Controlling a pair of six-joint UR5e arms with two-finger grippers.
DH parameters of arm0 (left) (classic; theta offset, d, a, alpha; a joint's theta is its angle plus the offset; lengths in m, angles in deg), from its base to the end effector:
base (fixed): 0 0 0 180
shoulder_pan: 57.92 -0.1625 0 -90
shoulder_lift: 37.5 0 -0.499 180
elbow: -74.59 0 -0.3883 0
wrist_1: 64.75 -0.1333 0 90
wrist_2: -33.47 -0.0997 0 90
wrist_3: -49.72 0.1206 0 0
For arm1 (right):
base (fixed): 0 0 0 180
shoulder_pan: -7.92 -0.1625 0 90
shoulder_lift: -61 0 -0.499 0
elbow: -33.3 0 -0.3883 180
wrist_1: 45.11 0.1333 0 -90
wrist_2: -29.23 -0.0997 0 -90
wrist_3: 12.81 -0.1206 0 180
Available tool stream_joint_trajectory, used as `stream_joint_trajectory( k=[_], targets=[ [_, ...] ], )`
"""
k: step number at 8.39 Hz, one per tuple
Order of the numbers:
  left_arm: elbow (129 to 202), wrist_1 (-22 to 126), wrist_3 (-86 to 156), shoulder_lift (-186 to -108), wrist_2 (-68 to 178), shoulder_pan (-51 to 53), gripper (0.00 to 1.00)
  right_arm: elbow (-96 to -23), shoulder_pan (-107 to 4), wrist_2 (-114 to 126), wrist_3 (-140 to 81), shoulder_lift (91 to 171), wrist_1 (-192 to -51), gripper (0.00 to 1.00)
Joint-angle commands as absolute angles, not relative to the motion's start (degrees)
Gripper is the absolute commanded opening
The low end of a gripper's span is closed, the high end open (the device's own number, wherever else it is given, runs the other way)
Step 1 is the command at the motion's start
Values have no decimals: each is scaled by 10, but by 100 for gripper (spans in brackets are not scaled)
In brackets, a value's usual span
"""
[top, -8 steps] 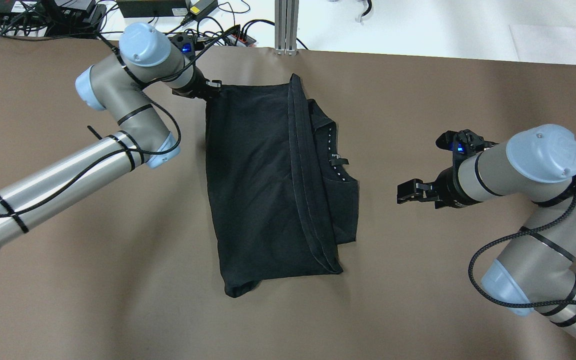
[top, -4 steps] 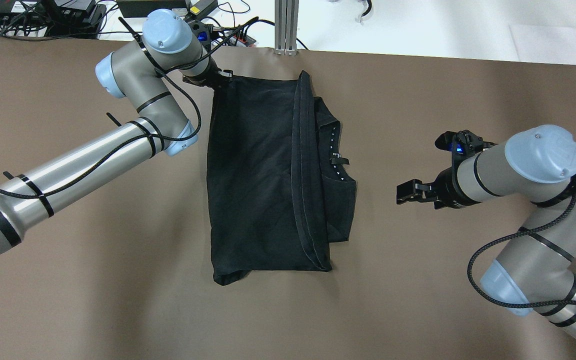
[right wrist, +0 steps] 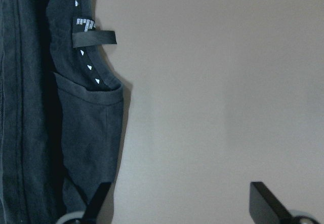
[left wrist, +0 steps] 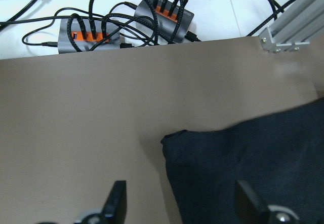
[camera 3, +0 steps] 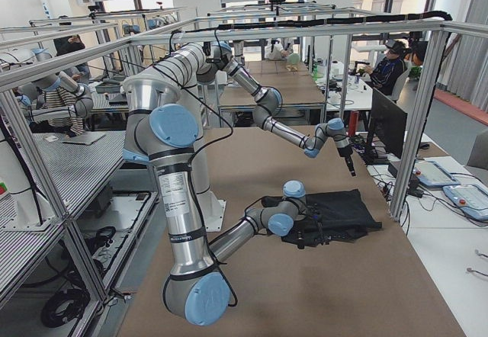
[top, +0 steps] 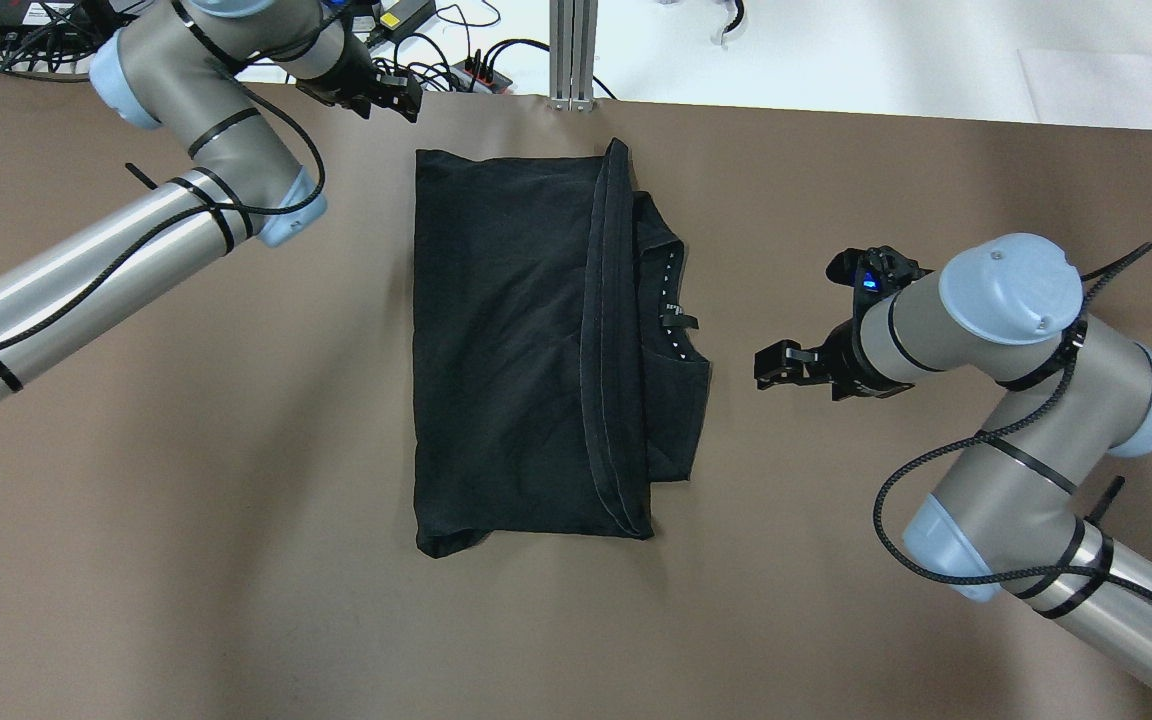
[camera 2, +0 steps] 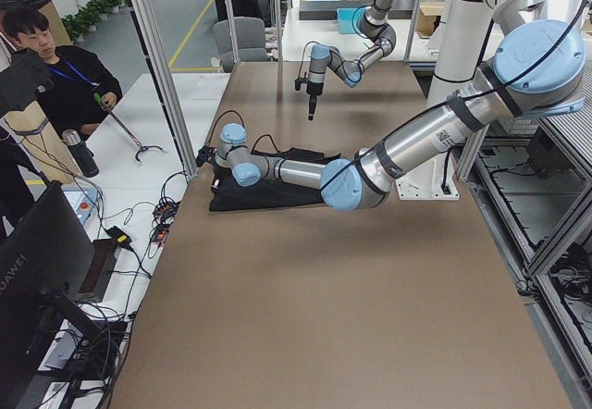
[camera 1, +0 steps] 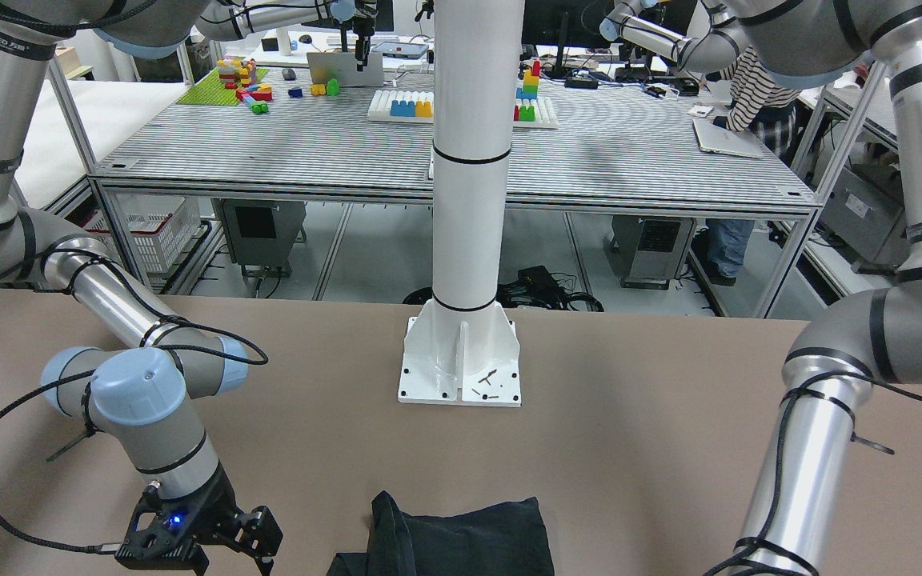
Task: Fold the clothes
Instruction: 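Release the fold with the left gripper while the right gripper presses the folded shirt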
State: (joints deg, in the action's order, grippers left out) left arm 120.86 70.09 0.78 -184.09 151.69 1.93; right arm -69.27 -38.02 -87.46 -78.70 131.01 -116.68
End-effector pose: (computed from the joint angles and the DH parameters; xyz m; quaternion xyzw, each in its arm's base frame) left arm 0.4053 -0.8496 0.3233 0.2249 0.4626 -0.0226 0.8573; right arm -0.3912 -0.5181 0.4128 0.0698 -0.4625 0.0687 0.8812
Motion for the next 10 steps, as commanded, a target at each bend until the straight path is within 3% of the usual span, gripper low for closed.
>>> stream_joint_trajectory(
  k=[1, 6, 8, 9, 10],
  targets=[
    [1316, 700, -3, -1760, 1552, 30, 95, -630, -370, -871, -838, 1236, -1169, 94],
    [1328, 702, -30, -1752, 1550, 16, 95, -537, -294, -785, -895, 1065, -1328, 94],
    [1328, 704, -31, -1745, 1550, 12, 95, -507, -258, -729, -880, 1043, -1345, 93],
    [1327, 704, -31, -1744, 1549, 7, 95, -505, -250, -717, -856, 1043, -1345, 91],
    [1327, 704, -31, -1744, 1549, 7, 95, -505, -243, -713, -838, 1043, -1348, 79]
  ],
)
